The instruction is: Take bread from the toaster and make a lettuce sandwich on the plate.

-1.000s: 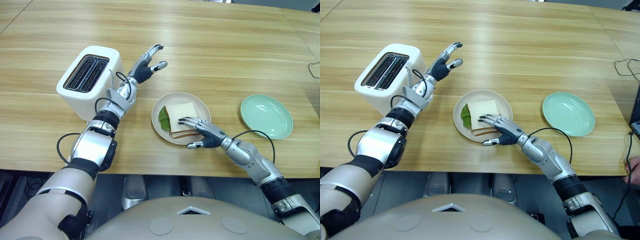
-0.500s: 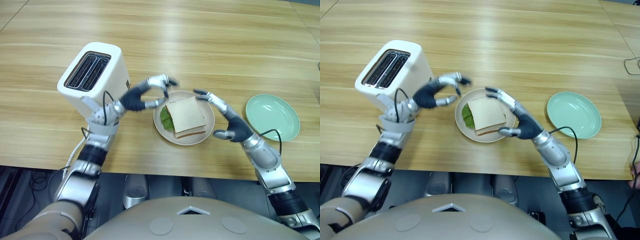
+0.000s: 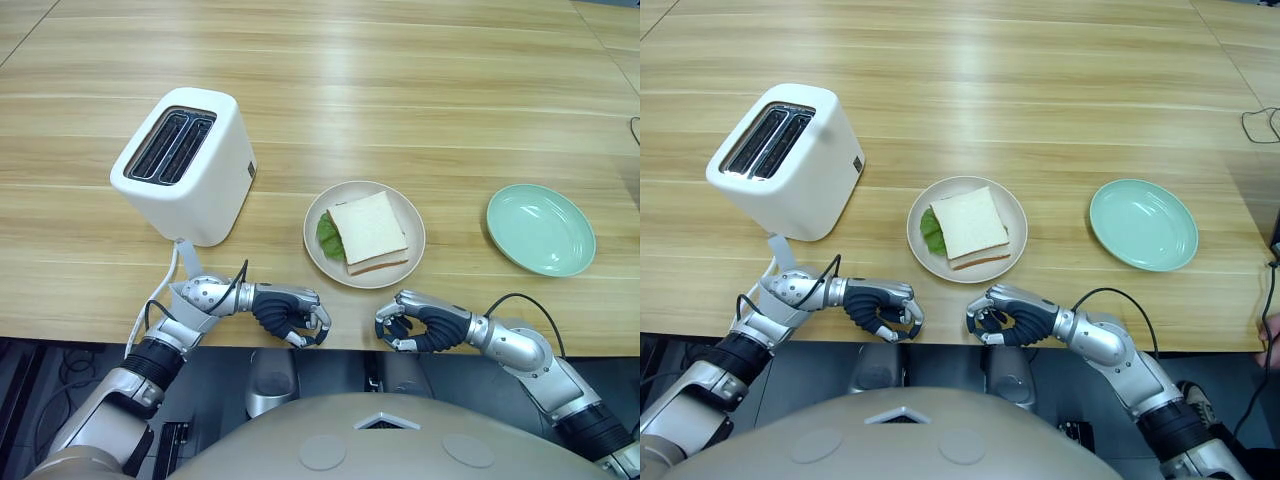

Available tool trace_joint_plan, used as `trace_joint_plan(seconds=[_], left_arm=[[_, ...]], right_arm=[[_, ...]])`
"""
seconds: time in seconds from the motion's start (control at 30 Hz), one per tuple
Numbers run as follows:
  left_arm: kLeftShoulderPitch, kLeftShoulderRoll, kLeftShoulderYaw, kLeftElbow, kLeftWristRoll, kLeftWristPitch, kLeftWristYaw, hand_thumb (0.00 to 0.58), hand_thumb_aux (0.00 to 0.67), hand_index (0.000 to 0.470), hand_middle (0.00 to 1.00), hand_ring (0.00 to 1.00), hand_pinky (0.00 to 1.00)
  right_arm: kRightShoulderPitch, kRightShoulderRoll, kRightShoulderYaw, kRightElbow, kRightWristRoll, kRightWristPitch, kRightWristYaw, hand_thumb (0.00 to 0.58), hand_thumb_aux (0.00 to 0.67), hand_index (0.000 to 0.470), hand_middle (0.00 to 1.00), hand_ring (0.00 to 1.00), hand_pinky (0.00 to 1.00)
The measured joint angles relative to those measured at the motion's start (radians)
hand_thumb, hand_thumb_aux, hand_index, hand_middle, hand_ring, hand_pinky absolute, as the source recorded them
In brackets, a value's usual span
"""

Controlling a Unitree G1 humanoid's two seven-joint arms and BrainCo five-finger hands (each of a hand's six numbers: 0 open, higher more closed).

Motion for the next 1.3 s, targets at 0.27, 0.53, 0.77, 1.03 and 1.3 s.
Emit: trace_joint_plan(seconds=[0.27, 0.53, 0.77, 1.03, 1.3], left_arm=[[-0.131, -0.073, 0.045, 0.209, 0.207, -0.028, 0.259, 0.580, 0.670, 0.460, 1.00, 1.00, 1.00], [-0.348, -0.102, 0.066, 0.519, 0.496, 0.050, 0.746, 0.580, 0.670, 0.460, 1.00, 1.00, 1.00], [-0.460, -0.158, 0.053, 0.689, 0.610, 0.116, 1.098, 0.491, 0.407, 0.280, 0.92, 0.92, 0.92], [-0.464, -0.184, 0.181, 0.700, 0.465, -0.055, 1.198, 0.000, 0.000, 0.000, 0.11, 0.11, 0.11], [-0.389, -0.247, 0.292, 0.598, 0.119, -0.262, 0.941, 0.000, 0.000, 0.000, 0.00, 0.00, 0.00]], right_arm=[[-0.141, 0.098, 0.010, 0.176, -0.196, 0.048, -0.140, 0.580, 0.670, 0.460, 1.00, 1.00, 1.00], [-0.335, 0.161, 0.008, 0.427, -0.389, 0.085, -0.423, 0.580, 0.670, 0.460, 1.00, 1.00, 1.00], [-0.418, 0.221, 0.009, 0.543, -0.459, 0.101, -0.622, 0.580, 0.670, 0.460, 1.00, 1.00, 1.00], [-0.496, 0.289, 0.000, 0.603, -0.487, 0.064, -0.868, 0.516, 0.447, 0.307, 0.00, 0.00, 0.00], [-0.489, 0.293, -0.098, 0.506, -0.451, -0.024, -1.046, 0.000, 0.000, 0.000, 0.00, 0.00, 0.00]])
